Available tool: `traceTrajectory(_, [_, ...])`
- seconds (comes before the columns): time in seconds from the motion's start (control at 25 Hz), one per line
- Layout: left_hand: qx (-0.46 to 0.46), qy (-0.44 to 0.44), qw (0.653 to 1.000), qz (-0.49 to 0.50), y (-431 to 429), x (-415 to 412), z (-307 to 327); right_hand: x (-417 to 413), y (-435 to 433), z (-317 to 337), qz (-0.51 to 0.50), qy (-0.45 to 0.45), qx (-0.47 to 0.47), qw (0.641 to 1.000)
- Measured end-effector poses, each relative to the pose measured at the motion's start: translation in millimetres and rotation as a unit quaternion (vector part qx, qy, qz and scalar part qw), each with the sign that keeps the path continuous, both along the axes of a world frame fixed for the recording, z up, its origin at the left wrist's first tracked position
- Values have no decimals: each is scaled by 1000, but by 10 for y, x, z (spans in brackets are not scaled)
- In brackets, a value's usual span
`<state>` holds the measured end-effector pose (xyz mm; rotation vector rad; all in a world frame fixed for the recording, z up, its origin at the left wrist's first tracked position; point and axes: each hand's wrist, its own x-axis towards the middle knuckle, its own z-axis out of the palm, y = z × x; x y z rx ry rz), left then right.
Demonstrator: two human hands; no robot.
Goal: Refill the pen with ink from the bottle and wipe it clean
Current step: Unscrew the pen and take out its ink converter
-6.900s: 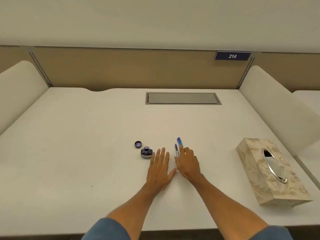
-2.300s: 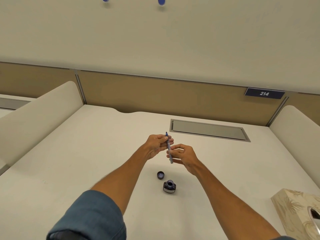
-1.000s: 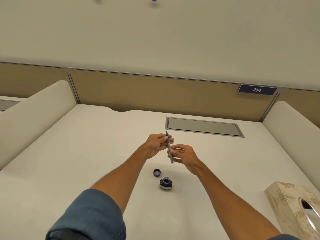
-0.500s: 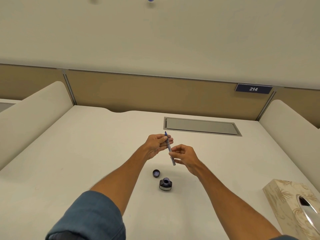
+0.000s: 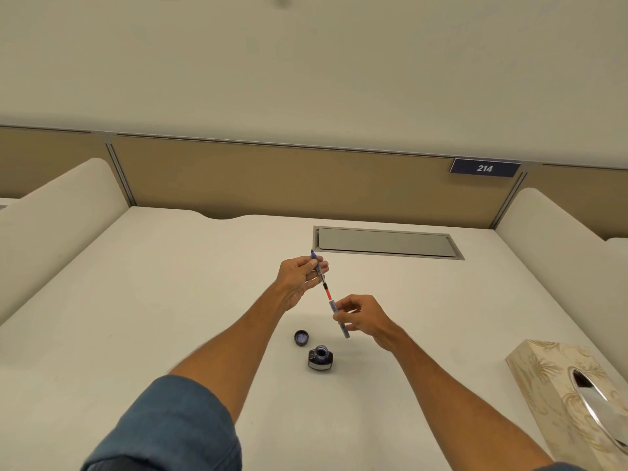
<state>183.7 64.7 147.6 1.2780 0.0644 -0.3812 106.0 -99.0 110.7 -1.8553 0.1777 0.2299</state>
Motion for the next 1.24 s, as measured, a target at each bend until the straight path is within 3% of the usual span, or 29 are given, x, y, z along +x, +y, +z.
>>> traceTrajectory(0.2, [-9, 8, 1000, -13, -69, -35, -102, -149, -259, -146, -89, 2, -68, 994])
traceTrajectory(0.4, [-17, 32, 998, -42, -131, -160, -249, -284, -536, -421, -199, 41, -171, 964])
traceTrajectory(0.92, [6, 59, 997, -57, -98, -219, -433, -387, -354, -576, -146, 107, -315, 932])
traceTrajectory(1.24, [10, 62, 996, -59, -108, -220, -437, -402, -320, -558, -138, 113, -325, 929])
